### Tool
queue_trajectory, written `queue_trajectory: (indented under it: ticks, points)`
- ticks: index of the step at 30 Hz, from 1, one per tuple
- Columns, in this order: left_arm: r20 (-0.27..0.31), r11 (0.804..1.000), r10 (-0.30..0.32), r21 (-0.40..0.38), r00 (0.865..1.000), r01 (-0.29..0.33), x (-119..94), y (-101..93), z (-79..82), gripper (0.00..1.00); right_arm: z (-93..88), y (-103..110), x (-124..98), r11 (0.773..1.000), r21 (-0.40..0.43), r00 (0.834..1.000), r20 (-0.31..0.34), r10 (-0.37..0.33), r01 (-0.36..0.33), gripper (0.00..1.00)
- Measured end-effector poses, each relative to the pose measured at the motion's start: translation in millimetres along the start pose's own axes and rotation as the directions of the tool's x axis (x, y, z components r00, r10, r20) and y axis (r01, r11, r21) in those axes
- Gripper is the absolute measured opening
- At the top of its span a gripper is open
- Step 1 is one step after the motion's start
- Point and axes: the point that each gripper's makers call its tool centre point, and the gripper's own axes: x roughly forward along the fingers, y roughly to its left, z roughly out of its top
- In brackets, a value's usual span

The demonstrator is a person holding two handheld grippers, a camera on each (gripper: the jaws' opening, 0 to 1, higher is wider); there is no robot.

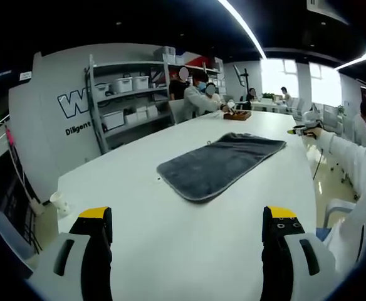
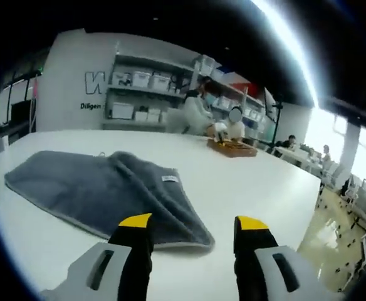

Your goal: Open the folded towel by lifting each exposed corner and separating the folded layers until the towel lies flat within the target outline without major curled edges

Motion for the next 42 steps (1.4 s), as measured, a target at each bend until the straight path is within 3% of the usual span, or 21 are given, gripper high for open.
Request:
queue_trajectory:
  ticks: [2, 4, 6, 11, 20, 25, 36, 42]
  points:
    - [0.0, 1.0, 0.0, 0.0, 1.0, 0.0, 0.2, 0.1, 0.0, 0.99, 0.5, 2.1, -1.2, 1.0, 0.002, 1.0, 0.003, 0.005, -0.005, 0.57]
    - [-0.013, 1.0, 0.003, -0.001, 1.0, -0.003, 4.9, -1.0, -2.1, 0.99, 1.7, 33.3, -11.7, 0.994, 0.042, 0.995, 0.021, 0.102, -0.102, 0.65]
    - [-0.02, 1.0, 0.003, -0.001, 1.0, -0.003, 7.1, -2.0, -3.4, 0.99, 2.7, 43.5, -16.8, 0.991, 0.041, 0.992, 0.029, 0.123, -0.124, 0.69]
    - [-0.037, 1.0, -0.024, 0.012, 0.999, 0.024, 15.5, -11.3, -3.4, 0.99, 2.2, 73.2, -30.7, 0.982, -0.038, 0.982, 0.037, 0.187, -0.185, 0.79]
    - [-0.069, 0.998, -0.044, 0.035, 0.997, 0.046, 26.7, -20.5, -5.4, 0.99, 10.6, 112.6, -56.2, 0.963, -0.09, 0.961, 0.089, 0.263, -0.255, 0.87]
    - [-0.074, 0.998, -0.051, 0.032, 0.996, 0.054, 29.7, -21.1, -5.2, 0.99, 13.1, 127.2, -60.1, 0.953, -0.091, 0.949, 0.101, 0.298, -0.289, 0.94]
    - [-0.13, 0.997, -0.065, 0.032, 0.989, 0.07, 46.4, -27.9, -15.9, 0.99, -3.7, 141.4, -58.2, 0.935, -0.052, 0.933, 0.075, 0.353, -0.35, 0.99]
    - [-0.154, 0.998, -0.05, 0.022, 0.987, 0.054, 57.5, -25.9, -20.0, 0.99, 3.0, 145.4, -64.3, 0.921, -0.036, 0.916, 0.102, 0.388, -0.387, 0.99]
